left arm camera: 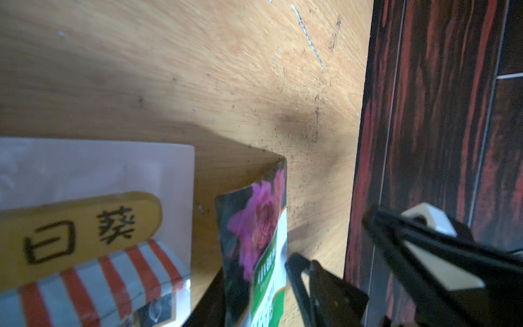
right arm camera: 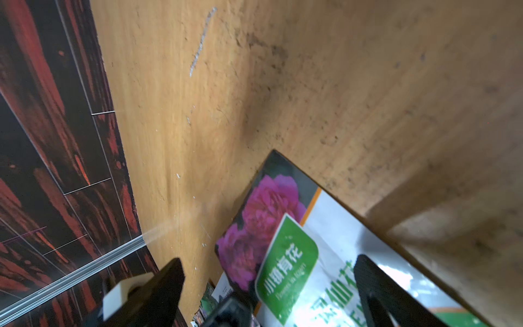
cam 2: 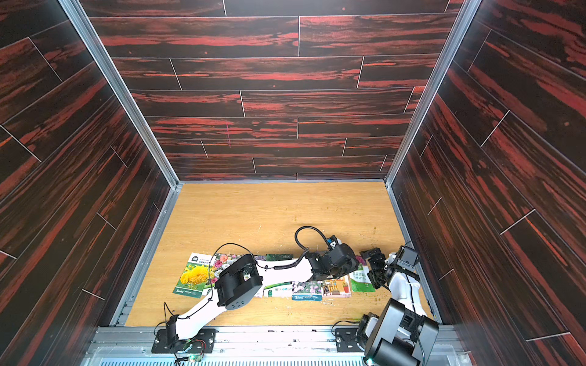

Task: Arrange the seed packets in a row
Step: Place the seed packet at the center of the board.

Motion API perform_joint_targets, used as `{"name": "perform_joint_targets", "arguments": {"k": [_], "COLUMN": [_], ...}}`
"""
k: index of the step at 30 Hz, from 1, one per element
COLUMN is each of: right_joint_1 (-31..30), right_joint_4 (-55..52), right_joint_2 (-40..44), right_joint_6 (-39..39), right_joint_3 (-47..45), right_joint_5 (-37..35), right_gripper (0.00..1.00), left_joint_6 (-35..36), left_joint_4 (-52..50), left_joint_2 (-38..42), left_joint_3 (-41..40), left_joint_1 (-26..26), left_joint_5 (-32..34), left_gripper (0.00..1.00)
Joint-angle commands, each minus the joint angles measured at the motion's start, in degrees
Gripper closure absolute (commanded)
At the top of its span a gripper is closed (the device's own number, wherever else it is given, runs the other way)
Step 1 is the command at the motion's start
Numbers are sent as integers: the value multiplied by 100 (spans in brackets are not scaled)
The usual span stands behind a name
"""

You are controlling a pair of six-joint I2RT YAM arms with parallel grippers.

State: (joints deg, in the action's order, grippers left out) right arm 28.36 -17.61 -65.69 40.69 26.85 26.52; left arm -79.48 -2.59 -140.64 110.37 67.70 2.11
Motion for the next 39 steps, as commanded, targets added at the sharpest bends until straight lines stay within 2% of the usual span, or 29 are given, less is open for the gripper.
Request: {"name": "perform_joint_targets", "arguments": {"k": [1, 7, 9, 10, 12, 17, 25, 28, 33, 36, 39], "right_joint_1": [18, 20, 20, 21, 12, 16, 19, 21, 39, 60, -19], "right_joint_4": [143, 257, 232, 218, 200, 287, 372, 372, 371, 475, 449], "right_joint_2": [-31, -146, -125, -99, -50, -31, -67, -101, -210, -247, -151], "right_joint_6": [1, 87, 65, 46, 31, 82, 128, 132, 54, 7, -161], "right_joint_3": [129, 241, 257, 259, 259, 211, 206, 241, 225, 171, 268], "right_joint_5": [-39, 2, -23, -49, -75, -35, 11, 26, -33, 108, 125], "right_gripper": [5, 5, 5, 5, 5, 5, 5, 5, 5, 5, 6], "left_joint_6": [111, 229, 274, 331, 488, 1046, 1592, 1810, 2724, 3479, 4362], "left_joint_4": [-153, -334, -380, -425, -583, -870, -1225, -1450, -1430, -1247, -1768], "left_joint_2": [261, 314, 353, 353, 370, 558, 731, 1000, 2245, 3323, 4560], "left_joint_3": [10, 118, 132, 199, 353, 540, 790, 603, -564, -1693, -2641], "left_joint_1": [85, 116, 112, 112, 109, 120, 120, 120, 30, -163, -526], "left_joint_5": [-62, -76, -46, -85, -100, 95, -24, 64, 867, 1263, 2049], "left_gripper": [46, 33, 26, 20, 0, 0, 0, 0, 0, 0, 0]}}
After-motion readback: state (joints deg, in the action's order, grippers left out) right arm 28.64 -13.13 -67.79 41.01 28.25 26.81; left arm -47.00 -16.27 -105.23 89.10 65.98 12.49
